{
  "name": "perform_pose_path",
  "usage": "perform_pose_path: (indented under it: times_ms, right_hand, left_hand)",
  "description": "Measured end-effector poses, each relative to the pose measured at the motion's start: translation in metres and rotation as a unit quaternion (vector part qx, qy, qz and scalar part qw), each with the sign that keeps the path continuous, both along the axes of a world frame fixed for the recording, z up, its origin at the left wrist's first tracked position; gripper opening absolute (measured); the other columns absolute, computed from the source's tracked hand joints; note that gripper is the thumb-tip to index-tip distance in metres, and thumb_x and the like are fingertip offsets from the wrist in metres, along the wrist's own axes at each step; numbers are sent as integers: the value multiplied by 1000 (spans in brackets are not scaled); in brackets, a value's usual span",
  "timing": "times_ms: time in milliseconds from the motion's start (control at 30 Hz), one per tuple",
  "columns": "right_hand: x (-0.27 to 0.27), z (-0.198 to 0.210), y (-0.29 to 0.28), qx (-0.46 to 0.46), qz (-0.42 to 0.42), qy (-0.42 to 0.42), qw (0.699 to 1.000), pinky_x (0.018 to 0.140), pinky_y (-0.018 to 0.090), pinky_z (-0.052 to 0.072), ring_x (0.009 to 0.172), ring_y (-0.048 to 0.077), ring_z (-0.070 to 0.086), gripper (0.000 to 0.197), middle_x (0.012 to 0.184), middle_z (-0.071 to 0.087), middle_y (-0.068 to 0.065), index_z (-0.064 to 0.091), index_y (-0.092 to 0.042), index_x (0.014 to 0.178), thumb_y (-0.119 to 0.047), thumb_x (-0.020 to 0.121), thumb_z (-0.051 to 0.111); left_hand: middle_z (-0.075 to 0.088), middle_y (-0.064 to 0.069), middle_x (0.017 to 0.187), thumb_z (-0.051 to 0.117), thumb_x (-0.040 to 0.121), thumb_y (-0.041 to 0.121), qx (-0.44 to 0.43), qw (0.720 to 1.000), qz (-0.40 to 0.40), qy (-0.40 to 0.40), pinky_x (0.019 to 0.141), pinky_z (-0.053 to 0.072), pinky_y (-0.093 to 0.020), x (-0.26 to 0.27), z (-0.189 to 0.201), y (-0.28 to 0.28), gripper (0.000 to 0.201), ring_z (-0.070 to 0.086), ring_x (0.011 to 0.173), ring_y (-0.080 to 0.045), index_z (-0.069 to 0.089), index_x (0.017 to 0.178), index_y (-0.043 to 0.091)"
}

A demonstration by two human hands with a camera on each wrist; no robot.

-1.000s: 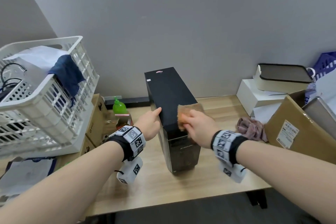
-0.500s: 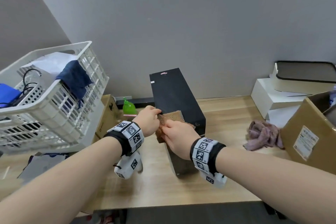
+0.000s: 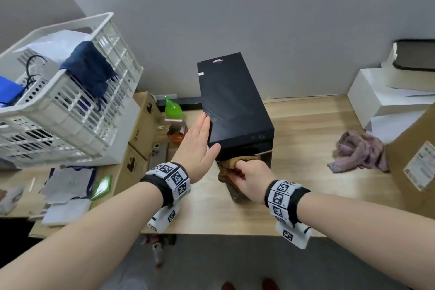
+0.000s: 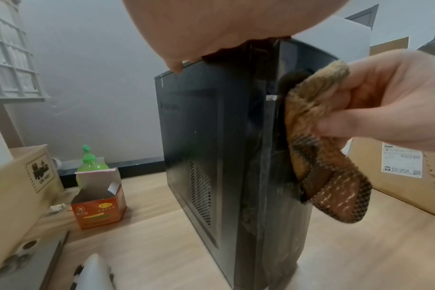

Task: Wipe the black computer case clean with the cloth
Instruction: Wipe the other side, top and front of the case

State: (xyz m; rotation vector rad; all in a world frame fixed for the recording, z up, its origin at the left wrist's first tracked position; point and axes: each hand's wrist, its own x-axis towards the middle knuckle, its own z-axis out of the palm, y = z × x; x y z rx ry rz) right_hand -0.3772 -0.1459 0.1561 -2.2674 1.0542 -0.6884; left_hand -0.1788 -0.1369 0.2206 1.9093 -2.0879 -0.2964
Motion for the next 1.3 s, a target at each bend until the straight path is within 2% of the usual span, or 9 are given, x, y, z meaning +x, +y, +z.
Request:
perform_pose_path:
  times_ms: [133,367,500,600,700,833,1033,1200,1300]
  right_hand:
    - [19,-26,3,87,33,24,995,88,16,51,93,1,68,26,101,75,-14,70,-32,116,-43,94,60]
    - [17,-99,-5,142,58,210,966,85,22,50,100,16,68,36,107,75,-11,69,-39,115,-56,98,43]
    - [16,-122,-5,212,72,206,952,74,0,36,92,-8,61,31,98,70,-29,69,-41,111,-51,101,42]
    - [15,-132,-5,247,93,196,944,90,14,49,90,-6,64,30,104,73,-21,70,-34,110,-48,102,44]
    - [11,-141,-8,217,118,239,939,96,29,50,102,13,66,30,115,71,-10,66,-29,118,-44,99,48]
    - [6,-137,-7,209,131,279,928,96,30,47,110,24,62,31,120,67,2,63,-22,123,-36,98,51]
    - [-27,-144,-13,220,117,330,911,100,38,48,118,28,58,46,131,60,2,52,-28,137,-38,92,55]
    - [-53,-144,-25,208,112,331,914,87,36,55,101,26,64,40,114,66,0,56,-32,129,-37,89,55]
    - [-59,-128,-30,175,111,311,928,77,36,56,89,28,67,19,92,67,-3,63,-33,104,-37,87,55]
  left_hand:
    - [-4,3,166,31,97,50,7,995,42,88,122,8,-34,-5,-16,7,73,-5,152,-8,3,158,21]
    - [13,8,164,39,95,41,-20,964,49,262,112,10,-6,-13,-32,7,72,10,146,7,7,157,21]
    - [17,4,163,36,93,48,-54,959,37,275,112,12,-6,-12,-41,4,75,14,147,3,10,157,18]
    - [19,0,162,36,93,47,-79,956,35,282,112,13,-8,-14,-46,0,74,16,146,1,13,156,15]
    - [19,0,162,36,93,46,-83,955,34,281,111,12,-6,-15,-48,-2,73,16,146,1,14,155,15]
    - [18,0,162,35,93,47,-94,955,30,279,112,11,-7,-14,-48,-2,74,15,148,-3,14,155,12]
    - [20,1,162,36,92,47,-92,954,25,285,114,13,-10,-13,-48,-3,74,16,148,-3,15,155,14]
    - [22,1,160,36,91,50,-96,948,26,304,116,15,-14,-14,-48,-3,75,19,148,-5,16,154,15]
    - [22,2,160,36,90,51,-95,944,24,316,116,15,-14,-13,-47,-4,75,19,148,-5,17,154,15]
